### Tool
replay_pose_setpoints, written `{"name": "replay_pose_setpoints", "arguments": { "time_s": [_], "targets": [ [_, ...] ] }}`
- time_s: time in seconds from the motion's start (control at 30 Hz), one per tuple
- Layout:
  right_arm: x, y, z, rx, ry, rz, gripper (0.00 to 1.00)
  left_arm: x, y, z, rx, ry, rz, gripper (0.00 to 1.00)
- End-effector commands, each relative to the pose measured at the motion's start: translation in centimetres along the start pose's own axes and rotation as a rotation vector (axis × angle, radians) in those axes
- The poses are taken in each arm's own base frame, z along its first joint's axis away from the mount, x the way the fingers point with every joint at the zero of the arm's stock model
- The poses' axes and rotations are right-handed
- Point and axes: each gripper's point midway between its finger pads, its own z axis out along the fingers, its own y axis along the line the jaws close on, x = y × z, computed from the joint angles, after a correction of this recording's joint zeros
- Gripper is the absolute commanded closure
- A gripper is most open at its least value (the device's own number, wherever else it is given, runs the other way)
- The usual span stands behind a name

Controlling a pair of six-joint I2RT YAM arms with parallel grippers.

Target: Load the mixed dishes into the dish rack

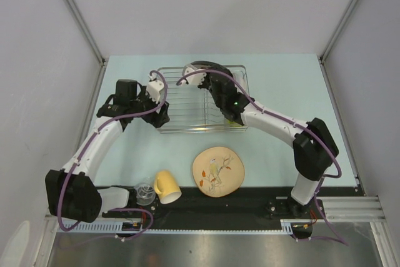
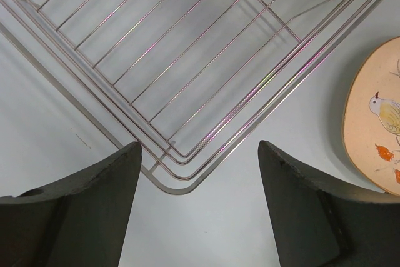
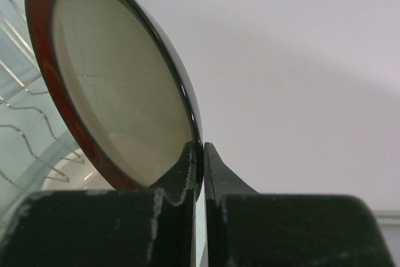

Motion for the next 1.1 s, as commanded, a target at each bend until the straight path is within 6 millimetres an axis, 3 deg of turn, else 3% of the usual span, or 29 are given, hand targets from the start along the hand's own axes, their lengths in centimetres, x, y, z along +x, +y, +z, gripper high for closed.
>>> {"name": "replay_pose_setpoints", "arguments": {
  "time_s": [0.0,0.27,0.67,1.07],
  "targets": [
    [-2.8,-7.9,-2.4,0.134,-0.200,0.062,1.00,-0.6,0.0,0.0,0.015,-0.035,-0.012,0.20],
    [-1.8,-8.6,-2.5,0.126,-0.235,0.074,1.00,-0.5,0.0,0.1,0.014,-0.034,-0.018,0.20],
    [-0.7,-8.1,-1.0,0.112,-0.260,0.067,1.00,-0.4,0.1,0.2,0.016,-0.029,-0.022,0.20],
    [0.3,-5.3,0.4,0.036,-0.237,0.098,1.00,-0.2,0.2,0.4,0.014,-0.026,-0.020,0.20]
  ]
}}
